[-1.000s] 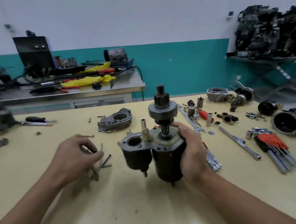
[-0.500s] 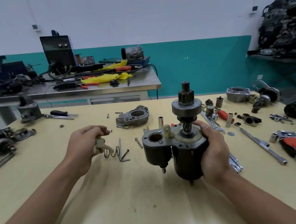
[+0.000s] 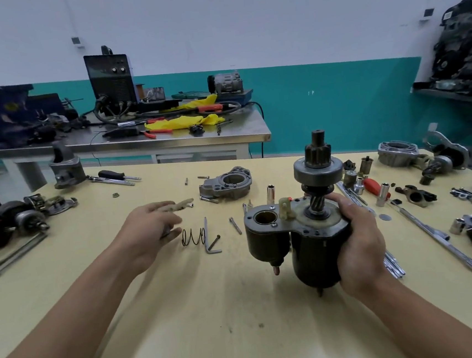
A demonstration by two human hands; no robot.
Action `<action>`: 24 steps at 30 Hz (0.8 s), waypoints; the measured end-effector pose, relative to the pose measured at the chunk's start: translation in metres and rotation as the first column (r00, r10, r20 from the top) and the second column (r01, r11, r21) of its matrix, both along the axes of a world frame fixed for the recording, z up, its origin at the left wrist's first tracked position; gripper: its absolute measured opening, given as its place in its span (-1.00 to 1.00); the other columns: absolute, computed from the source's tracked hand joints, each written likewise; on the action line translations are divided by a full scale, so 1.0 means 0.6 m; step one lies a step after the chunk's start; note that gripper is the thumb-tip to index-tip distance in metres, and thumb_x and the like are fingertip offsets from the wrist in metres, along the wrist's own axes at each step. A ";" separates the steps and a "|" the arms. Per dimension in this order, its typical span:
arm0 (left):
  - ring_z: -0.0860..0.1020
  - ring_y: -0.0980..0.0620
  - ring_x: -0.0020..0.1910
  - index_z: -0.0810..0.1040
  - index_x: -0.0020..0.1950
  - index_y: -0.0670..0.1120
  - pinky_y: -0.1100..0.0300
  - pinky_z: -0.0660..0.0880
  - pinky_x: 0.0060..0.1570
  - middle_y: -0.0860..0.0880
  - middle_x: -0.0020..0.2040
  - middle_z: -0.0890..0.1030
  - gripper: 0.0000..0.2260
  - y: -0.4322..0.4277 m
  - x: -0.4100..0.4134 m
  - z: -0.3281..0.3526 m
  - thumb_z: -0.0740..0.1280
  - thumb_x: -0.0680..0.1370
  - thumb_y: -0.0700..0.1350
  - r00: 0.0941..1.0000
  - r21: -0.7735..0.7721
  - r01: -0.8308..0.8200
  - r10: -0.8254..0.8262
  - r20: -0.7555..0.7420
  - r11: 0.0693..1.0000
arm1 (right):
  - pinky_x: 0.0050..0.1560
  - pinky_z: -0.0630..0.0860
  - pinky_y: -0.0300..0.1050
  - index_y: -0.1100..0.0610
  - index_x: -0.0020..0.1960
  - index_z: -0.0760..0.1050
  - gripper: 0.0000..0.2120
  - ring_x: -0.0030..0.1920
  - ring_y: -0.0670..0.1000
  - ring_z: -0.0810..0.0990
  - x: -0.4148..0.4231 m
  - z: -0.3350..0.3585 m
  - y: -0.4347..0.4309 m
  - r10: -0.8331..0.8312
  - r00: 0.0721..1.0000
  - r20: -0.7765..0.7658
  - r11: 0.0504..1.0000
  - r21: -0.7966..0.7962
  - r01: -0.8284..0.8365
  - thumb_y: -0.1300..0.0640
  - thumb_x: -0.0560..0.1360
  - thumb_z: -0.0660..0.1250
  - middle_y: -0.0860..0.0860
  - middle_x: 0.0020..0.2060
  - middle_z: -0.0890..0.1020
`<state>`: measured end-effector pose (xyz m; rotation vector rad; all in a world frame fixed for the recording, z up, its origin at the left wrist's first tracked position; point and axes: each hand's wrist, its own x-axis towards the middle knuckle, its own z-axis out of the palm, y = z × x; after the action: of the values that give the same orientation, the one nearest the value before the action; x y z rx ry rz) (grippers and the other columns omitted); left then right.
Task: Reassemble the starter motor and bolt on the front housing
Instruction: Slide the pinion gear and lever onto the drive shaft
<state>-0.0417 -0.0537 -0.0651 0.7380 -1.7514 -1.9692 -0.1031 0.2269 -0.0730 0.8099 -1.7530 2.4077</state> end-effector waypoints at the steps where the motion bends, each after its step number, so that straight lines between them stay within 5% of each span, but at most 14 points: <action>1: 0.40 0.00 -0.28 0.56 0.21 -0.21 0.12 0.55 0.01 -0.08 -0.21 0.39 -0.66 0.003 -0.001 -0.004 0.37 0.49 -0.46 1.000 -0.068 0.023 -0.024 -0.005 0.997 | -0.11 0.57 -0.24 -0.12 -0.03 0.70 -0.58 -0.01 0.00 0.69 0.000 0.000 0.000 -0.006 1.000 0.000 1.000 0.002 0.006 -0.03 0.51 0.04 0.00 -0.06 0.74; 6: 0.34 0.07 -0.34 0.51 0.20 0.04 0.29 0.36 -0.36 0.03 -0.27 0.35 -0.48 0.036 -0.018 -0.012 0.59 0.34 -0.27 0.997 -0.512 0.051 -0.076 -0.027 0.857 | -0.09 0.56 -0.24 -0.13 -0.02 0.70 -0.58 0.01 -0.01 0.68 0.001 0.000 0.000 -0.007 1.000 0.003 1.000 0.019 0.007 -0.04 0.50 0.05 0.00 -0.05 0.73; 9: 0.44 0.13 -0.16 0.42 0.18 0.14 0.33 0.35 -0.24 0.06 -0.07 0.43 -0.40 0.055 -0.030 -0.023 0.62 0.28 -0.19 0.996 -0.762 0.086 -0.046 0.074 0.642 | -0.07 0.55 -0.19 -0.11 -0.02 0.70 -0.58 0.01 0.00 0.68 0.000 0.000 0.000 -0.004 1.000 0.004 1.000 0.005 0.004 -0.03 0.51 0.04 0.00 -0.05 0.73; 12: 0.43 0.15 -0.12 0.43 0.18 0.14 0.40 0.31 -0.26 0.02 -0.01 0.42 -0.43 0.054 -0.037 -0.029 0.54 0.30 -0.26 0.993 -0.815 0.106 -0.011 0.121 0.570 | -0.11 0.56 -0.24 -0.07 -0.04 0.70 -0.58 -0.02 -0.01 0.68 -0.001 -0.002 -0.001 -0.018 1.000 0.001 1.000 -0.016 0.018 -0.01 0.51 0.05 0.01 -0.08 0.73; 15: 0.42 0.14 -0.20 0.48 0.11 0.09 0.31 0.31 -0.32 0.01 -0.07 0.47 -0.53 0.046 -0.036 -0.035 0.47 0.34 -0.32 0.991 -0.780 0.088 0.022 0.130 0.620 | -0.14 0.56 -0.30 -0.08 -0.06 0.71 -0.58 -0.06 -0.04 0.68 -0.002 -0.003 -0.002 -0.017 1.000 -0.009 1.000 -0.026 0.017 0.01 0.52 0.05 -0.01 -0.11 0.73; 20: 0.37 0.03 -0.35 0.57 0.02 0.08 0.31 0.37 -0.47 0.00 -0.24 0.41 -0.67 0.045 -0.038 -0.045 0.38 0.46 -0.36 0.999 -0.487 -0.032 0.016 -0.038 0.873 | -0.10 0.57 -0.26 -0.11 -0.04 0.70 -0.58 -0.01 -0.01 0.68 -0.003 -0.003 -0.002 -0.011 1.000 0.002 1.000 -0.016 0.011 -0.01 0.51 0.05 -0.01 -0.06 0.73; 24: 0.37 0.00 -0.29 0.58 0.03 0.08 0.31 0.37 -0.42 -0.05 -0.23 0.40 -0.64 0.049 -0.036 -0.050 0.30 0.49 -0.40 0.997 -0.400 -0.038 0.009 -0.074 0.916 | -0.09 0.58 -0.21 -0.14 -0.05 0.70 -0.58 -0.02 -0.03 0.69 -0.002 -0.002 -0.003 -0.008 1.000 0.014 1.000 -0.015 0.008 -0.02 0.51 0.04 -0.04 -0.07 0.74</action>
<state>-0.0633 -0.0244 -0.0950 0.5353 -2.0021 -1.5218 -0.1040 0.2250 -0.0741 0.7847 -1.7373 2.4245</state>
